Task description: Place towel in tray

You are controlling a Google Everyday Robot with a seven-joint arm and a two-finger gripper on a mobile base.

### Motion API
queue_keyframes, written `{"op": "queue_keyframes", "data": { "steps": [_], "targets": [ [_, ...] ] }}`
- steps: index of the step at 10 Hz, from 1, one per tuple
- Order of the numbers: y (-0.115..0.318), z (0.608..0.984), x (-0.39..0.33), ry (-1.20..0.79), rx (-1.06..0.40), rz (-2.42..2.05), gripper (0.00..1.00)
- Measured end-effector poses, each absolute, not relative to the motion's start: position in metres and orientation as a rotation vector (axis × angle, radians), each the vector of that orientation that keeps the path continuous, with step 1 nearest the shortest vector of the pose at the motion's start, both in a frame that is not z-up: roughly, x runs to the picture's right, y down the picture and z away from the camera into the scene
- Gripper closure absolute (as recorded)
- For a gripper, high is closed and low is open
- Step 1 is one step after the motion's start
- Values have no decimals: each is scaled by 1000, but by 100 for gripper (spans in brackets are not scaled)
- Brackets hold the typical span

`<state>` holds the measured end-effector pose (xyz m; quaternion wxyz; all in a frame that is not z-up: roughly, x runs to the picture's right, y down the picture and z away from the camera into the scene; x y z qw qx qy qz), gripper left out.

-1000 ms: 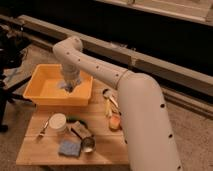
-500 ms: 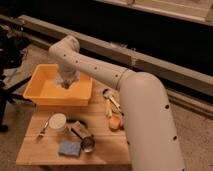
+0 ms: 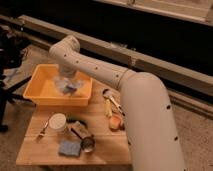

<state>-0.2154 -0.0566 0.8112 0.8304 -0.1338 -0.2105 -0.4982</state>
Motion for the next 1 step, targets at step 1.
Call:
{"op": "queue_keyframes", "data": {
  "steps": [1],
  "targets": [
    [-57, 811, -215, -447, -284, -1057, 32]
  ]
}}
